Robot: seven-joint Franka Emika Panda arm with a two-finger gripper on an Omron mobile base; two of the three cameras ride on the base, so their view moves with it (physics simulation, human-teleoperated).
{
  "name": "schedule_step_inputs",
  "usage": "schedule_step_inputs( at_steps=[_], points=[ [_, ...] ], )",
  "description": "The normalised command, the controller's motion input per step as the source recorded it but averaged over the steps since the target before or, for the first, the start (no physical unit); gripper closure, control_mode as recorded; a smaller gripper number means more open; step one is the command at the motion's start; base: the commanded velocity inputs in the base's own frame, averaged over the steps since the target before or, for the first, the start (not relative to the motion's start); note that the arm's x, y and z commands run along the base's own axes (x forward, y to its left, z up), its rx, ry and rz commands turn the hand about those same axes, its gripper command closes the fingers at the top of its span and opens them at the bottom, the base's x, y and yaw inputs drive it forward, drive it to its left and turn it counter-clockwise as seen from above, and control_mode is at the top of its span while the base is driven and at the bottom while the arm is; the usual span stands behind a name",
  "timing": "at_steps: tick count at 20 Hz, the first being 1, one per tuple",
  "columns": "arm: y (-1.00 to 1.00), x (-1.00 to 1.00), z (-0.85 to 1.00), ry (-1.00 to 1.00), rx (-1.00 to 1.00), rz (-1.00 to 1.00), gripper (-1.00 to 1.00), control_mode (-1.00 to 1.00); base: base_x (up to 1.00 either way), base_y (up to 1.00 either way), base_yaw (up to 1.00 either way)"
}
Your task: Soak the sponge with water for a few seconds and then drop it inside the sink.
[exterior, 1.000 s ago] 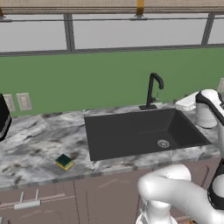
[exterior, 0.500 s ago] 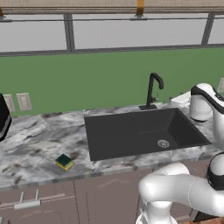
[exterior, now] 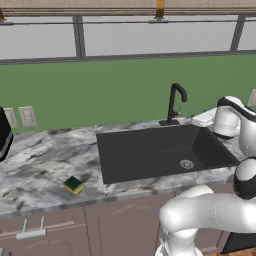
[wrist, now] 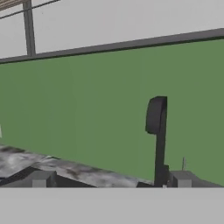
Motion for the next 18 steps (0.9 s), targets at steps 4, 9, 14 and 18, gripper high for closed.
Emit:
schedule_step_inputs(
  at_steps=[4, 9, 14, 18],
  points=[
    [-0.07, 0.27, -0.21, 0.0, 0.01, 0.0, -1.0, -1.0, 0.0, 0.0, 0.0],
    [-0.06, 0.29, -0.05, 0.0, 0.02, 0.0, -1.0, -1.0, 0.0, 0.0, 0.0],
    [-0.11, 0.2, 0.0, 0.0, 0.01, 0.0, -1.0, -1.0, 0.0, 0.0, 0.0],
    [-0.08, 0.11, 0.0, 0.0, 0.0, 0.0, -1.0, -1.0, 0.0, 0.0, 0.0]
  ],
)
